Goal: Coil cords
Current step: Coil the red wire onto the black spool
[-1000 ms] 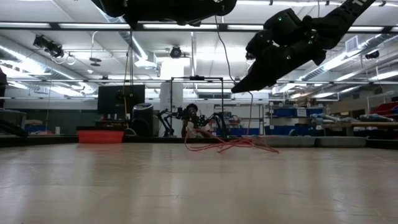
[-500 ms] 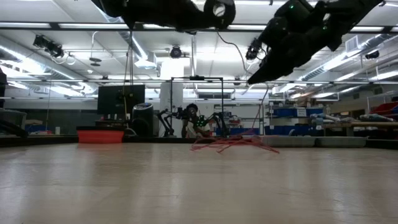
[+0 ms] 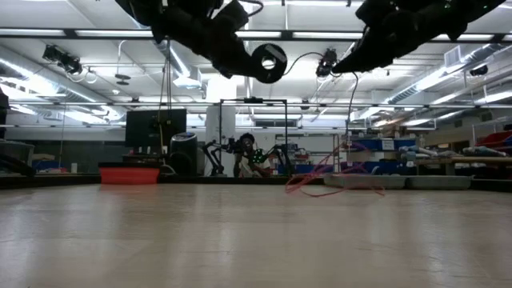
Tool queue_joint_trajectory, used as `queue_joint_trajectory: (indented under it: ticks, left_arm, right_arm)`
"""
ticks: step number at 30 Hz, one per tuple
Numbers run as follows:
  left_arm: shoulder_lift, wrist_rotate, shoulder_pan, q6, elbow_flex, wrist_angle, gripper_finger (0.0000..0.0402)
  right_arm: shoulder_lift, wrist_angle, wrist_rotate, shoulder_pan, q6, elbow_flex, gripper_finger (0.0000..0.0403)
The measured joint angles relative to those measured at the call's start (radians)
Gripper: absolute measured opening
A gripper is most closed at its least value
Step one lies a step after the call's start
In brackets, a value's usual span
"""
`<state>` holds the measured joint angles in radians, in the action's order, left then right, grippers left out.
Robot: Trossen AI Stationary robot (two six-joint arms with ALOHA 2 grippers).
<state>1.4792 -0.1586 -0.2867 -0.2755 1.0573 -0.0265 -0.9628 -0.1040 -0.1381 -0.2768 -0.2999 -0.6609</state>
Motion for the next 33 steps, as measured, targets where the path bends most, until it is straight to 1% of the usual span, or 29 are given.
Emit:
queue_joint_trajectory:
  ticks: [3,6,9,11,12,15,19,24,28,30,33]
  left_arm:
    - [0.0,-0.028,0.0,0.039,0.0,-0.039,0.0001]
    - [0.0,-0.103,0.001,0.078,0.0,-0.047,0.0001]
    - [0.0,-0.179,0.004,0.113,0.0,-0.045,0.0001]
    - [0.0,-0.209,0.009,0.128,0.0,-0.043,0.0001]
    - [0.0,-0.225,0.013,0.132,0.0,-0.042,0.0001]
    - [0.0,-0.271,0.024,0.137,0.0,-0.037,0.0001]
    - [0.0,-0.309,0.04,0.147,0.0,-0.037,0.0001]
    - [0.0,-0.32,0.053,0.149,0.0,-0.026,0.0001]
    - [0.0,-0.332,0.054,0.149,0.0,-0.022,0.0001]
    - [0.0,-0.348,0.054,0.149,0.0,-0.021,0.0001]
    - [0.0,-0.387,0.054,0.148,0.0,-0.011,0.0001]
  right_arm:
    - [0.011,0.063,-0.006,0.0,-0.019,0.0,0.0]
    - [0.004,0.174,-0.04,0.0,-0.087,0.0,0.0]
    - [-0.022,0.287,-0.048,-0.001,-0.157,0.0,0.0]
    - [-0.046,0.362,-0.049,-0.007,-0.187,0.0,0.0]
    - [-0.06,0.401,-0.056,-0.012,-0.192,0.0,0.0]
    - [-0.106,0.524,-0.123,-0.03,-0.191,0.0,0.0]
    - [-0.186,0.682,-0.172,-0.038,-0.176,-0.003,0.0]
    - [-0.304,0.711,-0.198,-0.033,-0.171,-0.078,0.0]
    - [-0.386,0.707,-0.253,-0.032,-0.17,-0.139,0.0]
    - [-0.418,0.708,-0.279,-0.032,-0.165,-0.165,0.0]
    - [-0.461,0.706,-0.289,-0.032,-0.169,-0.187,0.0]
